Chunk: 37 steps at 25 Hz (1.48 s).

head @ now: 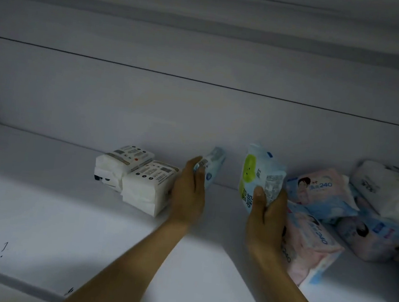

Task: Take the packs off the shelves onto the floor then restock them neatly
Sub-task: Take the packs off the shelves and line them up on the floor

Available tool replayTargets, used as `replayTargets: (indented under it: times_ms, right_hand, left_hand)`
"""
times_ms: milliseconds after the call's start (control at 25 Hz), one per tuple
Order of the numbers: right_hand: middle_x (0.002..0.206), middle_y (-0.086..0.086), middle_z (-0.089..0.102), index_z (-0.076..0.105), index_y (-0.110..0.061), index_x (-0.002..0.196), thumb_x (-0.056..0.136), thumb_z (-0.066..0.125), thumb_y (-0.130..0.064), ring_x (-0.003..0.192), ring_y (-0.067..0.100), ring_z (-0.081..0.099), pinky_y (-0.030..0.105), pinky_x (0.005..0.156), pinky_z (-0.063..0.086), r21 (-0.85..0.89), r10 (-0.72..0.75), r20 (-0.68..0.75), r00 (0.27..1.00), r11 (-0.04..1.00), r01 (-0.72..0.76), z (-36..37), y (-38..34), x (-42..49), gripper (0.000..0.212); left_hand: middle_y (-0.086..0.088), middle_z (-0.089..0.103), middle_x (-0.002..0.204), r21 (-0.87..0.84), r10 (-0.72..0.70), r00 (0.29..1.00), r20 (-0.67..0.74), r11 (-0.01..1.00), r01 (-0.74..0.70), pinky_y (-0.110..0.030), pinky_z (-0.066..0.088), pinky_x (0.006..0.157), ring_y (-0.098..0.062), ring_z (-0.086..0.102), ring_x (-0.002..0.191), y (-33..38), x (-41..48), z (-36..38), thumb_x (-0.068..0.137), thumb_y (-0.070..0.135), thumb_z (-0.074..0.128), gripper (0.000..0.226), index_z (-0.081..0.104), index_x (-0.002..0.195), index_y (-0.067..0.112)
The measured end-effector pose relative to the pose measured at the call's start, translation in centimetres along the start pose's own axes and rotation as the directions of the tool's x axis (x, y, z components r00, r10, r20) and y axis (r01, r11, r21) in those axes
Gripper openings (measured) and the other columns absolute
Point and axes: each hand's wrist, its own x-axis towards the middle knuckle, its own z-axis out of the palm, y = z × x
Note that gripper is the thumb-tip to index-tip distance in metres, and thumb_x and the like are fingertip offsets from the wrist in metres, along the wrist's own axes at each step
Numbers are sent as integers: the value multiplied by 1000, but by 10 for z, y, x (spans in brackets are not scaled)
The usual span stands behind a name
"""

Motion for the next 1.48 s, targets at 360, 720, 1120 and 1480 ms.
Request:
replayTargets:
  times_ms: [360, 720, 1120, 1480]
  right_hand:
    - [116, -18, 56, 39, -51, 121, 67, 76, -45, 108, 2, 58, 30, 83, 53, -29, -88, 124, 988, 995, 92, -3, 2, -14, 66]
    - [121, -21, 50, 38, -47, 129, 63, 84, -43, 110, -1, 56, 20, 84, 52, 213, -368, 272, 889, 924, 317, -8, -47, -38, 80]
    - [106, -15, 69, 58, -24, 119, 87, 63, -40, 97, 3, 66, 17, 71, 53, 493, -223, 713, 664, 834, -249, -88, -93, -112, 36]
    - [112, -8, 70, 58, -22, 123, 89, 56, -37, 103, 12, 67, 28, 81, 56, 352, -262, 932, 252, 825, -443, -89, -121, -239, 38]
  left_hand:
    - [9, 67, 102, -471, -208, 901, 380, 796, 382, -18, 54, 75, 3, 65, 92, 42, -29, 0, 100, 28, 45, 20, 59, 107, 17]
    - [-11, 67, 120, -461, -396, 839, 373, 706, 538, -42, 47, 95, -25, 61, 109, 90, -59, -67, 82, 42, 61, 56, 56, 129, 13]
    - [-4, 64, 126, -273, -254, 967, -27, 932, 237, -38, 53, 94, -22, 63, 113, 154, -205, -112, 83, 51, 59, 63, 45, 137, 21]
    - [8, 64, 124, -205, -465, 846, -260, 883, 422, -29, 54, 90, -9, 64, 109, 164, -335, -198, 79, 58, 56, 65, 44, 137, 29]
